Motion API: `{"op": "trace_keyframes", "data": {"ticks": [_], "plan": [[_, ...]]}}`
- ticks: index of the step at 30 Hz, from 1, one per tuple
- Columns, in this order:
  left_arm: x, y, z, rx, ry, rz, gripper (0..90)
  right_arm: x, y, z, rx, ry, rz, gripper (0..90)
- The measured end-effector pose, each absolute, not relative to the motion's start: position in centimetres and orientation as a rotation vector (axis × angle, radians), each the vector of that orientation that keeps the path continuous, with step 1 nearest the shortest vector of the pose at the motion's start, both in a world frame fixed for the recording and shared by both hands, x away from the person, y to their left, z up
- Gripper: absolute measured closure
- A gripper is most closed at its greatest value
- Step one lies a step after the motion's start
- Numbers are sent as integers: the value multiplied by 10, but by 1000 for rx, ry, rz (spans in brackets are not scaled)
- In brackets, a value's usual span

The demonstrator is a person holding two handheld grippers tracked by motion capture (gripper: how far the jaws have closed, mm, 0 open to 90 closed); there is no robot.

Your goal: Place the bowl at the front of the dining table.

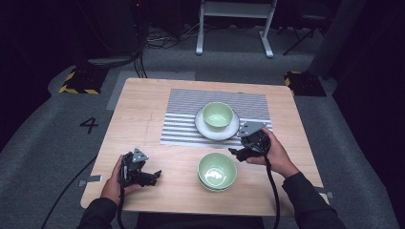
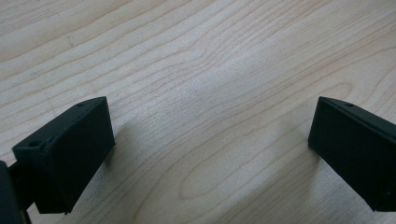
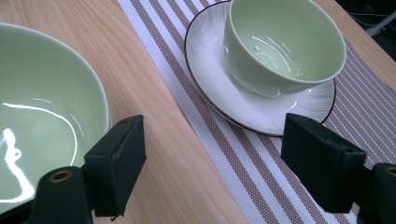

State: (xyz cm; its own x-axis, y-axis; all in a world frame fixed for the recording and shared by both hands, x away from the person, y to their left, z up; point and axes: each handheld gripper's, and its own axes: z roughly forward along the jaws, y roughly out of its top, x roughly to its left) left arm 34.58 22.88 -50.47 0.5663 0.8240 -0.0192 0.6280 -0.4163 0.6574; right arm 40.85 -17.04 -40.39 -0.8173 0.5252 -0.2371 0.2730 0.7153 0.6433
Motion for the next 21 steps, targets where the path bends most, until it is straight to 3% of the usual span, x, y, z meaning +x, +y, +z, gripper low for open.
{"op": "trace_keyframes", "data": {"ticks": [21], "plan": [[346, 229, -505, 2177, 1158, 408, 2, 397, -191, -413, 650, 2515, 832, 220]]}}
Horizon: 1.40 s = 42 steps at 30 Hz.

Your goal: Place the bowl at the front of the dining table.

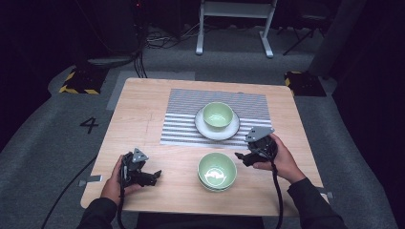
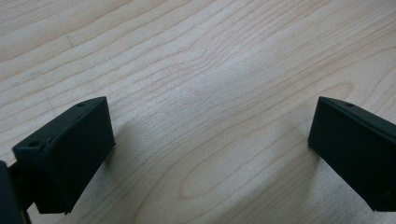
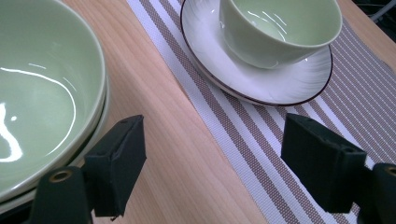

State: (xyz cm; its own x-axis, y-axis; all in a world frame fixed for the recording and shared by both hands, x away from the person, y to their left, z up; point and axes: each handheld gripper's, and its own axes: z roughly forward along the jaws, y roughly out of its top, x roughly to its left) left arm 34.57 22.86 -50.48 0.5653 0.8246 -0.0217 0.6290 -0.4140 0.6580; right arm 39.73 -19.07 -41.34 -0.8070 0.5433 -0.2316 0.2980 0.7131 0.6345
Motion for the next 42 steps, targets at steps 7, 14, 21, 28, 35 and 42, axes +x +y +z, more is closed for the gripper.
{"op": "trace_keyframes", "data": {"ticks": [7, 14, 21, 28, 35, 42], "plan": [[346, 229, -505, 2179, 1156, 410, 2, 392, -192, -416, 634, 2517, 800, 218], [346, 229, -505, 2179, 1156, 410, 2, 388, -193, -416, 632, 2528, 813, 217], [346, 229, -505, 2179, 1157, 409, 2, 384, -194, -422, 618, 2542, 789, 214], [346, 229, -505, 2179, 1158, 409, 2, 380, -198, -425, 621, 2549, 784, 214], [346, 229, -505, 2179, 1157, 409, 2, 377, -200, -428, 623, 2548, 770, 214], [346, 229, -505, 2179, 1156, 410, 2, 374, -203, -431, 610, 2548, 753, 213]]}}
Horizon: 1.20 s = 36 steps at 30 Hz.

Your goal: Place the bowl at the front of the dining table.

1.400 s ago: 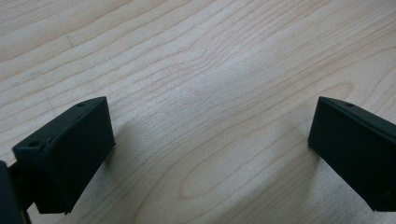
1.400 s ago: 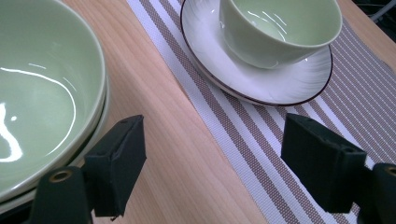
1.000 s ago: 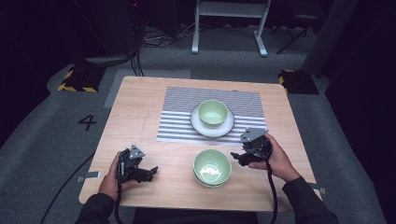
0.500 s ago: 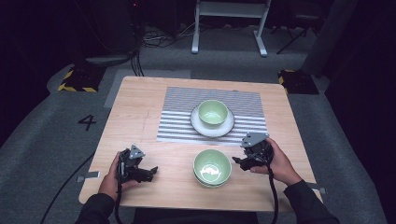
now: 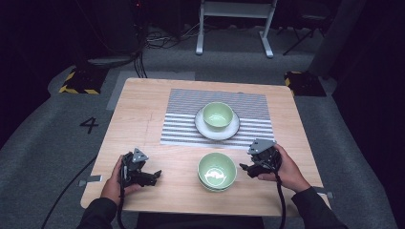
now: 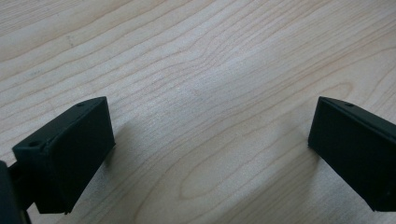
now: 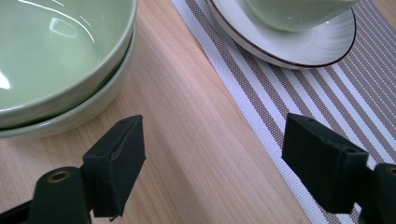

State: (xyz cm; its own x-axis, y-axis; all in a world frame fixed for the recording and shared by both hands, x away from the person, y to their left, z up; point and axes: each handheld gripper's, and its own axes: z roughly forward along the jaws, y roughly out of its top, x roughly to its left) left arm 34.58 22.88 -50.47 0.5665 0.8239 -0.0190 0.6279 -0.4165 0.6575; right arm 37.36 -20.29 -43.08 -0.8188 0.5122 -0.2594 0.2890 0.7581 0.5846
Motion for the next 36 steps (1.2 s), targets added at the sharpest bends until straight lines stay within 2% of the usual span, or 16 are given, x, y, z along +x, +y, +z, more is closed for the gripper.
{"op": "trace_keyframes", "data": {"ticks": [36], "plan": [[346, 229, -505, 2177, 1158, 408, 2, 362, -228, -455, 693, 2552, 739, 213]]}}
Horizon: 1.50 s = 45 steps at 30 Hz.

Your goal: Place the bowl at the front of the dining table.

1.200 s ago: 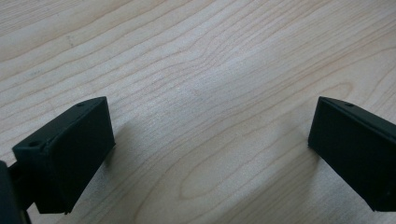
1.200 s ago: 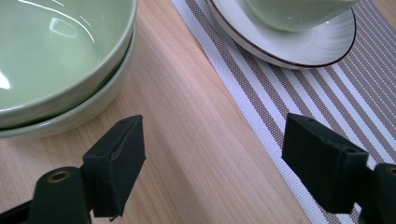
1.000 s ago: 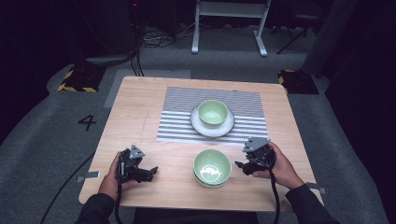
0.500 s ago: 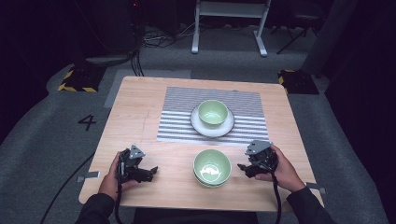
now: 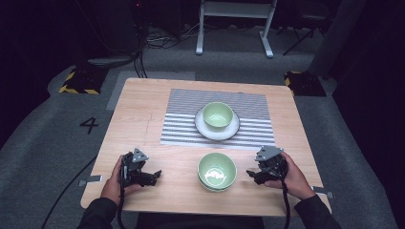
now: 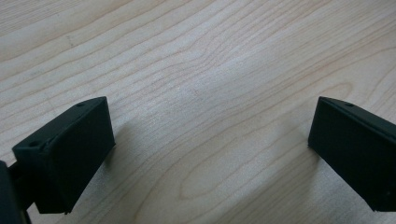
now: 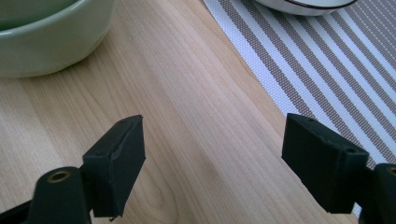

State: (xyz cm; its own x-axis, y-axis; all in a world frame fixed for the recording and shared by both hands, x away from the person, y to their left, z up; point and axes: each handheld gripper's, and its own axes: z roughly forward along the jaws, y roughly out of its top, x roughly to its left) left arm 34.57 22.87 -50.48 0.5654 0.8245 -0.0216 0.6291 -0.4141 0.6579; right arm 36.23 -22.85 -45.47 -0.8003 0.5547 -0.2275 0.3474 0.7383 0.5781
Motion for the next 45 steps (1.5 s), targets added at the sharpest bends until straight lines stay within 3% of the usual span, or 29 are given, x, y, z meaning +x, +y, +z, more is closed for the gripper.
{"op": "trace_keyframes", "data": {"ticks": [45], "plan": [[346, 229, -505, 2179, 1156, 410, 2, 351, -279, -486, 923, 2519, 826, 213]]}}
